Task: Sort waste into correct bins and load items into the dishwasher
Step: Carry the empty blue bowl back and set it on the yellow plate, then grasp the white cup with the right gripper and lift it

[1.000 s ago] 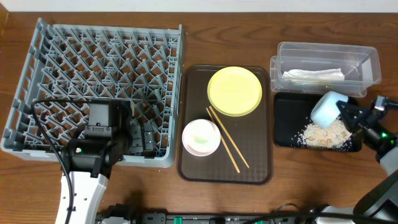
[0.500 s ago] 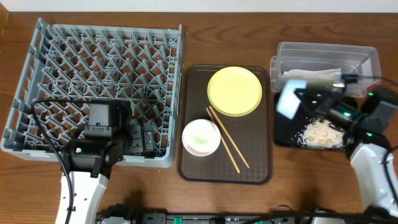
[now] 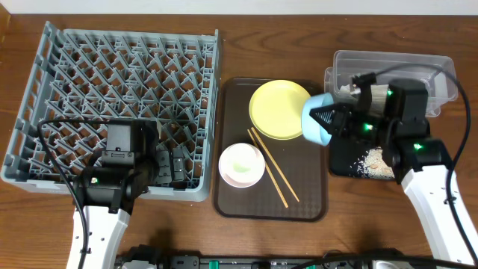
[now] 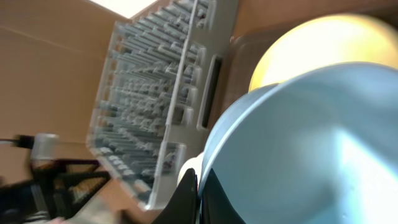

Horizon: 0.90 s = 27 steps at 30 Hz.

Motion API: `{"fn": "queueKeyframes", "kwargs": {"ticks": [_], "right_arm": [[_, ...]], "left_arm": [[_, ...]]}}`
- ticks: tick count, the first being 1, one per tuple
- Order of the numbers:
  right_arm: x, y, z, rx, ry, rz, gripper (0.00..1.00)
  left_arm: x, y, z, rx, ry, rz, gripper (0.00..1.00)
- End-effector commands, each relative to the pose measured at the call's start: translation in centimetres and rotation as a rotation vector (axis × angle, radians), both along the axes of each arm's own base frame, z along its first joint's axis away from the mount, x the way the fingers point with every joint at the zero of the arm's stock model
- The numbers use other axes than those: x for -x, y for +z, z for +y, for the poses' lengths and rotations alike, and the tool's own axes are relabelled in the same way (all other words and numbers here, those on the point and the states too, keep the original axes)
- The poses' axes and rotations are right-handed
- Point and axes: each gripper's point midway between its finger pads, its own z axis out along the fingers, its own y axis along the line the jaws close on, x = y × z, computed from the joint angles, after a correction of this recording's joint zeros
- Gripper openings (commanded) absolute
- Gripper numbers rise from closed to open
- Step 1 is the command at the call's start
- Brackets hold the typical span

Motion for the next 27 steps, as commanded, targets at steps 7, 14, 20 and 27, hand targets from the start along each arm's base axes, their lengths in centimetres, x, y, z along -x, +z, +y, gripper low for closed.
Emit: {"fn": "queueKeyframes", "kwargs": {"ticks": [7, 14, 20, 27], "right_arm": [[-4.5, 0.7, 1.8, 0.539, 0.089, -0.385, 0.01], [-5.6, -6.8, 6.1, 0.657, 0.27, -0.337, 0.01], [-6.0, -13.6, 8.3, 0.694, 0.351, -0.241, 0.01], [-5.6, -16.6, 8.6, 0.712, 0.387, -0.182, 0.05]], "left_arm": [[-0.4, 0.8, 0.0, -0.005, 0.002, -0.024, 0.98], [-0.4, 0.8, 0.0, -0.005, 0.002, -0.024, 0.98], [-0.4, 0.8, 0.0, -0.005, 0.002, -0.024, 0.98], [-0.4, 0.8, 0.0, -0.005, 0.002, -0.024, 0.98]]}}
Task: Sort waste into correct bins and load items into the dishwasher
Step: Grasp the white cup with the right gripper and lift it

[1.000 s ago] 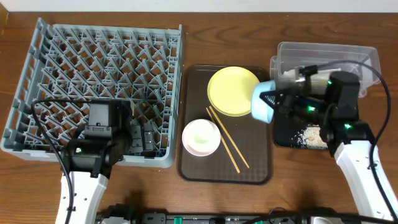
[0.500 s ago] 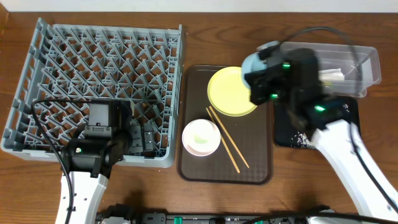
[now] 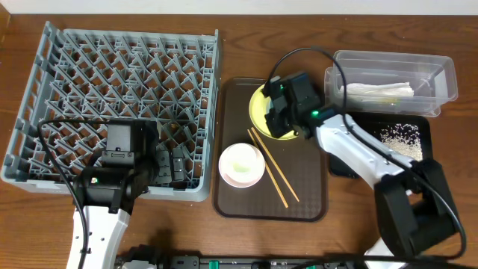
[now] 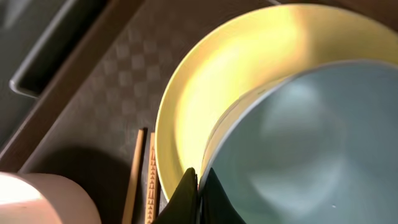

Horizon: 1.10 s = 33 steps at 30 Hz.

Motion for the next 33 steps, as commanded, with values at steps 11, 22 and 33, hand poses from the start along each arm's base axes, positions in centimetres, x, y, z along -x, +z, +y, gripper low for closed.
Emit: {"fn": "queueKeyframes", "kwargs": {"ticks": [11, 22, 33], "right_arm": [[0.7, 2.3, 0.8, -0.022, 0.033, -0.002, 0.36], [6.1, 7.5, 3.4, -0.18, 0.093, 0.199, 0.42], [10.6, 0.5, 4.2, 0.003, 0.086, 0.369, 0.27]], "left_arm": [[-0.4, 0.8, 0.0, -0.005, 0.002, -0.024, 0.98], [-0.6, 0.9, 0.0, -0.004, 0.002, -0.032, 0.98], [-0.6, 0.9, 0.0, -0.004, 0.002, -0.031, 0.98]]}}
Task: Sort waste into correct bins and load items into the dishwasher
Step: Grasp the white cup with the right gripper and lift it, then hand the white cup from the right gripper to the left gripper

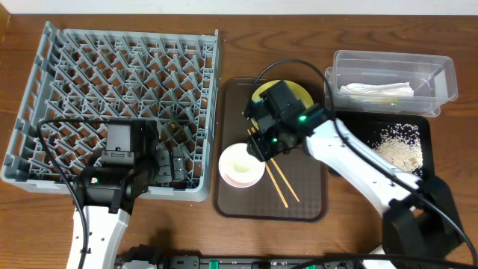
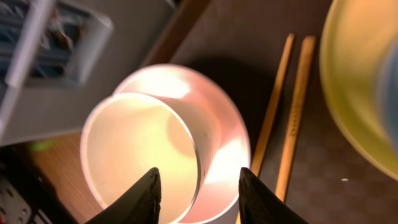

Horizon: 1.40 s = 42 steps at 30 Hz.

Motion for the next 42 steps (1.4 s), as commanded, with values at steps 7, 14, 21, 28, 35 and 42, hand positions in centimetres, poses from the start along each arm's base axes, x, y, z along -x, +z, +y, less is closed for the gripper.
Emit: {"fn": "queueKeyframes", "kwargs": {"ticks": [7, 14, 21, 28, 35, 42], "right_arm": [[1.2, -4.2, 0.1, 0.084, -0.05, 0.11, 0.01], [-0.6, -1.9, 0.0, 0.043, -0.078, 0.061, 0.01], [-5.4, 6.7, -2.4, -0.081, -0.193, -0.092, 0.01], [-7.7, 14.0, -2.8, -0.434, -0.188, -0.123, 0.01], [-6.2, 18.9, -1.0, -0.732, -0.033, -0.05, 0.01], [-3.6, 22.8, 0.5, -0.924, 0.14, 0.021, 0.01]], "left_arm": [[-0.4, 0.8, 0.0, -0.004, 0.002, -0.022, 0.98], [-0.6, 0.9, 0.0, -0.003, 0.003, -0.031, 0.98], [-1.8, 1.9, -2.1, 0.13, -0.013, -0.086, 0.98], [-4.8, 7.0, -8.4, 0.446, -0.248, -0.287, 0.98], [-5.2, 13.8, -13.4, 0.717, -0.585, -0.509, 0.99], [-3.8, 17.5, -15.1, 0.835, -0.782, -0.611, 0.98]]}}
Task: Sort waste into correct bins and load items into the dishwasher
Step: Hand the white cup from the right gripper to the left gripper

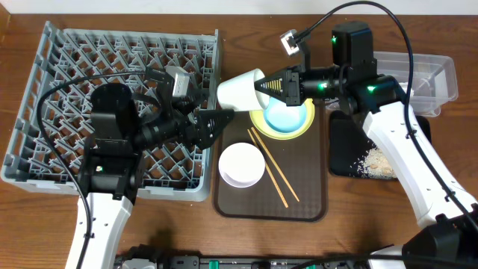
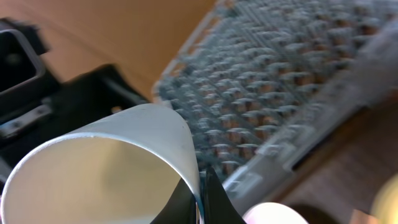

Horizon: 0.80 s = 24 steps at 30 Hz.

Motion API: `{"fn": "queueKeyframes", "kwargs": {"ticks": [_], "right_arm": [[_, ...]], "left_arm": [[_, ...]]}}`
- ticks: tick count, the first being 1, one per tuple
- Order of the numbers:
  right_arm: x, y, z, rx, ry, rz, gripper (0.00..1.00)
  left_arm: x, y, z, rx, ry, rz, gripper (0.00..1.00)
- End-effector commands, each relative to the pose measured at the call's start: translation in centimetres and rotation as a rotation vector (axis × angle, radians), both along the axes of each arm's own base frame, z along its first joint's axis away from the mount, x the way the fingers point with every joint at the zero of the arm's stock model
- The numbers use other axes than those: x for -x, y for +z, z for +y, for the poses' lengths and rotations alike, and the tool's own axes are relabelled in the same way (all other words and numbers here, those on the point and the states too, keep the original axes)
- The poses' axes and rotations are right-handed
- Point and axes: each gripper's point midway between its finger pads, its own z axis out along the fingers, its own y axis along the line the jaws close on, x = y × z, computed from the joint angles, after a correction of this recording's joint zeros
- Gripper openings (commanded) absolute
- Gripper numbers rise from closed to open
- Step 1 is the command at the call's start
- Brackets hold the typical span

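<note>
A white cup (image 1: 237,90) hangs on its side above the gap between the grey dish rack (image 1: 112,82) and the brown tray (image 1: 306,202). My right gripper (image 1: 259,87) is shut on its rim; the right wrist view shows the cup (image 2: 106,168) pinched by that gripper (image 2: 200,196). My left gripper (image 1: 216,119) is raised over the rack's right edge, just below the cup, open and holding nothing. A blue bowl (image 1: 287,116) sits on the yellow plate (image 1: 258,123). On the tray lie a white bowl (image 1: 241,164) and chopsticks (image 1: 270,170).
At the right stand a clear bin (image 1: 426,75) holding paper and a black bin (image 1: 370,161) with rice scraps. The rack (image 2: 280,87) fills the left half of the table. My left arm rises across the rack's front.
My right gripper was open around the white cup standing in the white bowl; now it is shut on the cup's rim and holds it high near the rack. My left arm has risen towards it.
My right gripper held the blue bowl by the black bin, then over the yellow plate. Then the bowl sat on the plate and the gripper was open around the cup. Now the cup is up by the rack, with my left gripper close.
</note>
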Motion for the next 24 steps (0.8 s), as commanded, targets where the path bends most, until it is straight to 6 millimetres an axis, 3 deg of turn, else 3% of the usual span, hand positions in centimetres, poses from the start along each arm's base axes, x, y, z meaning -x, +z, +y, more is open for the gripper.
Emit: {"fn": "queueKeyframes", "kwargs": {"ticks": [1, 6, 10, 24], "right_arm": [[3.0, 2.9, 0.8, -0.141, 0.175, 0.054, 0.01], [3.9, 4.0, 1.2, -0.186, 0.231, 0.076, 0.01], [5.3, 4.5, 1.7, -0.212, 0.3, 0.088, 0.01], [6.4, 5.0, 3.1, -0.217, 0.343, 0.099, 0.01]], "left_arm": [[2.4, 2.0, -1.4, 0.068, -0.167, -0.031, 0.98], [3.8, 3.3, -1.9, 0.095, -0.267, -0.091, 0.98], [3.8, 3.4, -2.0, 0.096, -0.271, -0.097, 0.98], [3.9, 3.5, -2.0, 0.096, -0.274, -0.103, 0.97]]}}
